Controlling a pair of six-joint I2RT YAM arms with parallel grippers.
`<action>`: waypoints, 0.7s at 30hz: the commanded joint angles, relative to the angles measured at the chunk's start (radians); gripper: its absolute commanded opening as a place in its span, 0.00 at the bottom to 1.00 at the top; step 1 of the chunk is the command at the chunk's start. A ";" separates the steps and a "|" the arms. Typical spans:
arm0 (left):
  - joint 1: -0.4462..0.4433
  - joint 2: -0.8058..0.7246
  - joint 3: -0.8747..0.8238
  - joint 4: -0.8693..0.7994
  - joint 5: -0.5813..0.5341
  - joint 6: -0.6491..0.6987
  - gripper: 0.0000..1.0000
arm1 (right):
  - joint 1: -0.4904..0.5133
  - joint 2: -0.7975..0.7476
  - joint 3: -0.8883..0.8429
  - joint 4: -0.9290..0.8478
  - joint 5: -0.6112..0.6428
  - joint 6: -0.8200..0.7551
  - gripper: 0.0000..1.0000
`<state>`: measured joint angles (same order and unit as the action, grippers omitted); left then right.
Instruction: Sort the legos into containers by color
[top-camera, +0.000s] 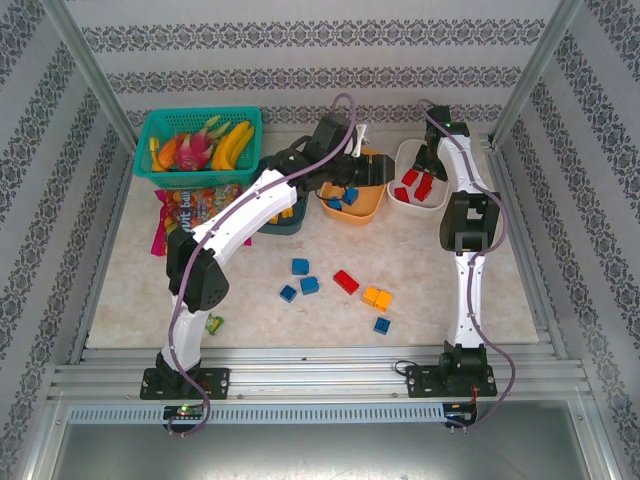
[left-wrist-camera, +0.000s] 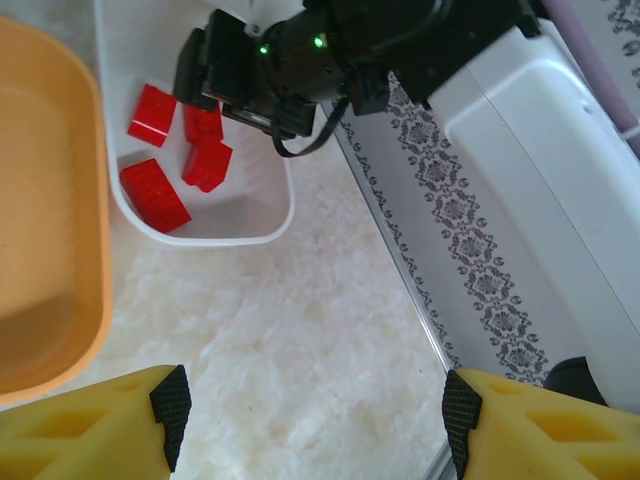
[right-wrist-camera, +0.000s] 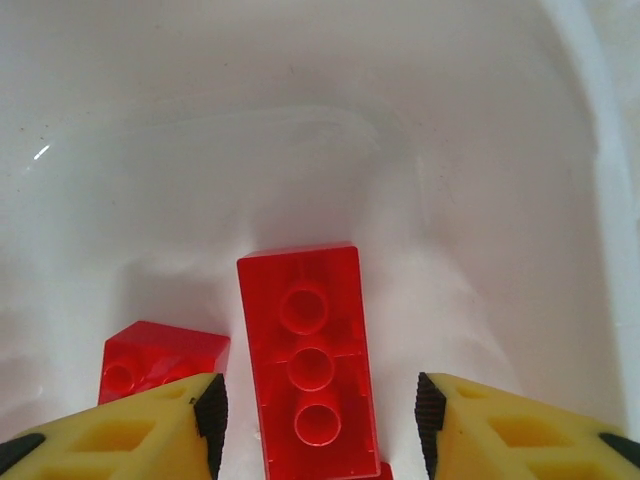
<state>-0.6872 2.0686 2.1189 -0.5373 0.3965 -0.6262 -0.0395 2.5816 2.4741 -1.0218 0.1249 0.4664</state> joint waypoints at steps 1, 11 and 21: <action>-0.006 -0.035 0.004 -0.072 -0.008 0.050 0.70 | 0.000 -0.075 0.014 -0.027 -0.008 0.002 0.56; 0.013 -0.369 -0.431 -0.169 -0.199 -0.056 0.74 | 0.124 -0.505 -0.346 0.141 -0.043 0.007 0.58; 0.041 -0.463 -0.802 -0.196 -0.175 -0.118 0.77 | 0.461 -1.110 -1.171 0.396 -0.163 0.035 0.66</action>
<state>-0.6552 1.5742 1.3338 -0.6991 0.2302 -0.7143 0.3771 1.5200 1.4475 -0.6659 0.0139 0.4858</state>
